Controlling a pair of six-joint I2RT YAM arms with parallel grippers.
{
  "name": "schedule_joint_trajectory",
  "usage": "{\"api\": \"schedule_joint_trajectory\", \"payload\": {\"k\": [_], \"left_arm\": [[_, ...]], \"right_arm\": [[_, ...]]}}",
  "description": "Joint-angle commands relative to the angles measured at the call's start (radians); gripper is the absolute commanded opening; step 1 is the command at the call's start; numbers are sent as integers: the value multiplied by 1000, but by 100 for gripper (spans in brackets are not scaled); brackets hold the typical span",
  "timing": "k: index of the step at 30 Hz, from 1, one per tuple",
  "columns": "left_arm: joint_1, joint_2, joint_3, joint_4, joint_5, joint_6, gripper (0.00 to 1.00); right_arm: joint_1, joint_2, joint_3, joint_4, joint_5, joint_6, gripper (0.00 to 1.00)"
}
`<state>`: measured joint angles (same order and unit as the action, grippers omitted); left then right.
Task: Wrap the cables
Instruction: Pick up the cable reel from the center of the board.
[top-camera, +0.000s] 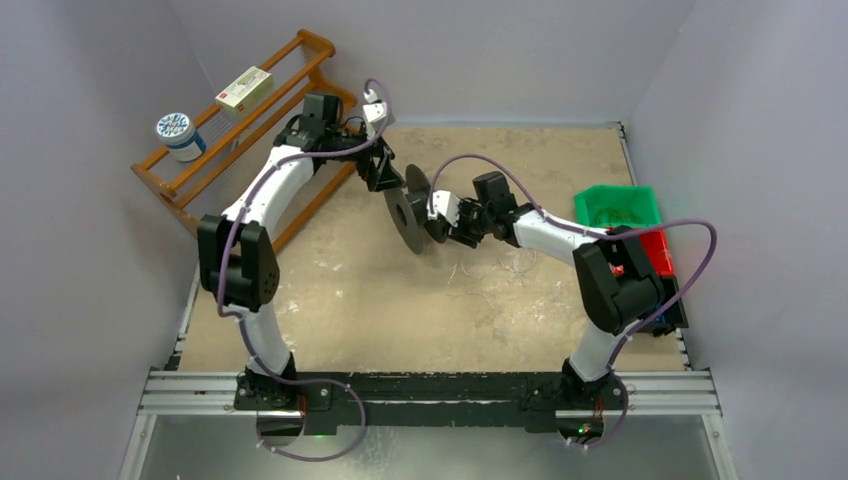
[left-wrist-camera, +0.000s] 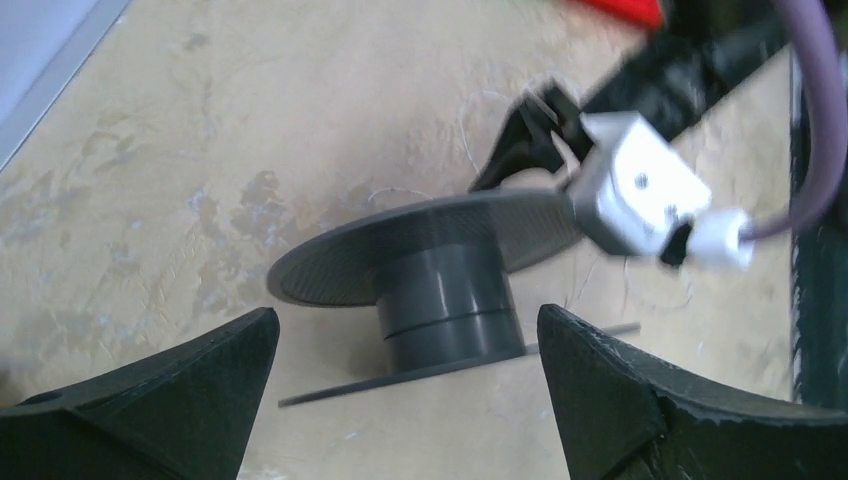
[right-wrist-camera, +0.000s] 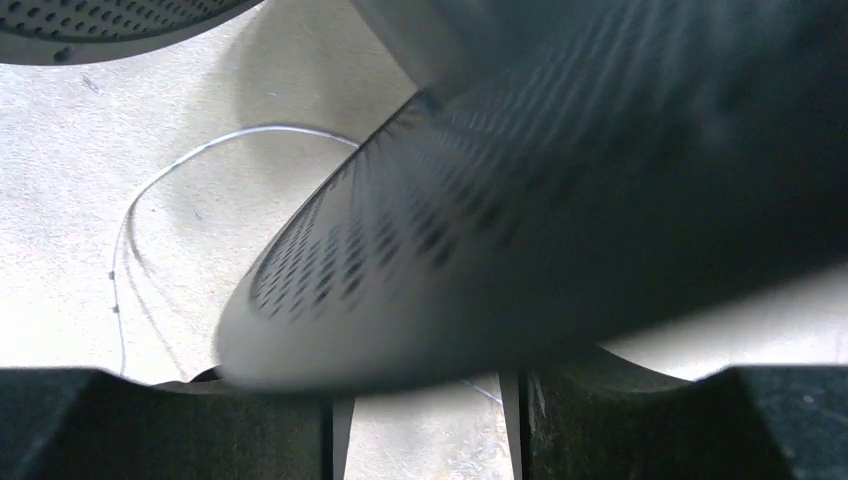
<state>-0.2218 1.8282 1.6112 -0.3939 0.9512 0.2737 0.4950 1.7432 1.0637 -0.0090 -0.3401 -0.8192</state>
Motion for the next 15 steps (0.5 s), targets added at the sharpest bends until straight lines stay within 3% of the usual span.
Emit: {"api": "schedule_joint_trajectory", "payload": {"k": [1,3,5,9,11,15], "left_arm": [[6,122,251,-745,140,831,99],[1,201,386,-984,118,1092,99],[-1,260,465,-1040,86,1120,99],[-3,253,395,-1031,47,1200,99],[-2,253,389,-978,58,1107,99],[-3,193,272,-697,49,784,98]], "right_arm": [[-60,-15,67,-11,-76,65,53],[-90,-25,73,-25,-111,81,53],[-114,-34,73,-40,-135,91,53],[-128,-58,58,-54,-144,97,53],[-128,-62,63,-56,-136,111,53],[-128,-48,118,-73,-104,149,53]]}}
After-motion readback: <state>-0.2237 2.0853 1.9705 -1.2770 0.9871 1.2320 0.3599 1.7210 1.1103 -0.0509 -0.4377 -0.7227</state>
